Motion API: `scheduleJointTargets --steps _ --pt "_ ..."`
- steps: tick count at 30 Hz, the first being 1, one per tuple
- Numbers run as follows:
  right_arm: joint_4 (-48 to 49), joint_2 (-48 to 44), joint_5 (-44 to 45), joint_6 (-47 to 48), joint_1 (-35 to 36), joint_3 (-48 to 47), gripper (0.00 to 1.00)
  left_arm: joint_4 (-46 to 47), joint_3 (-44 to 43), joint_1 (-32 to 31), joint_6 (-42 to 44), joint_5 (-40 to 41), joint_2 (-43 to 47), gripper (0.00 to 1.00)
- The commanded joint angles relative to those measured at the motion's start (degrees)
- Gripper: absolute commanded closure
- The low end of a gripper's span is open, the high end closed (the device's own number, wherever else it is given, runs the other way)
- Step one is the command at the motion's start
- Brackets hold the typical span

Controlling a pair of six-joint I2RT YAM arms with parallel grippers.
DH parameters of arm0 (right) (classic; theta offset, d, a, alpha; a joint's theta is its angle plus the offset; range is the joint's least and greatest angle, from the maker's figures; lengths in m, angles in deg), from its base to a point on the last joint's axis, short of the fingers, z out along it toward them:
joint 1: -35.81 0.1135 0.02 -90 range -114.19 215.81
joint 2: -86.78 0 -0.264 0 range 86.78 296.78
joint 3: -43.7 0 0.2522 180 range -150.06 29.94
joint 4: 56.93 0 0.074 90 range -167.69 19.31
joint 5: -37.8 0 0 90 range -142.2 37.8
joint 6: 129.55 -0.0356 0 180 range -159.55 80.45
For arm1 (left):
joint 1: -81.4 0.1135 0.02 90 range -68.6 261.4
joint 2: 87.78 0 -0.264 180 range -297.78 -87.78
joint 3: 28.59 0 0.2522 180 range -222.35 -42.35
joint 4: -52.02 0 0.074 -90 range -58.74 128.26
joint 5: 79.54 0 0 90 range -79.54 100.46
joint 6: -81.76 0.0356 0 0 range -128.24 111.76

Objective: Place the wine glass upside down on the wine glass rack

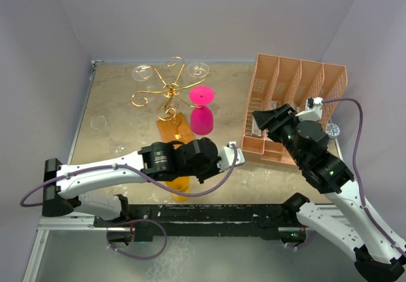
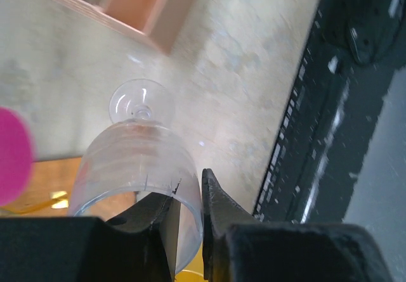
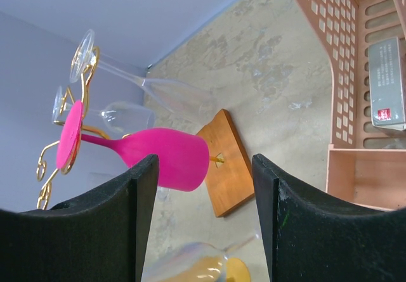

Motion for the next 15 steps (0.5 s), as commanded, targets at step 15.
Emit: scheduleJointTargets --steps 15 --pt "16.3 1.3 -8.1 -19.7 0.0 2.1 0.46 61.0 15.3 -0.3 2.3 21.0 17.8 1.0"
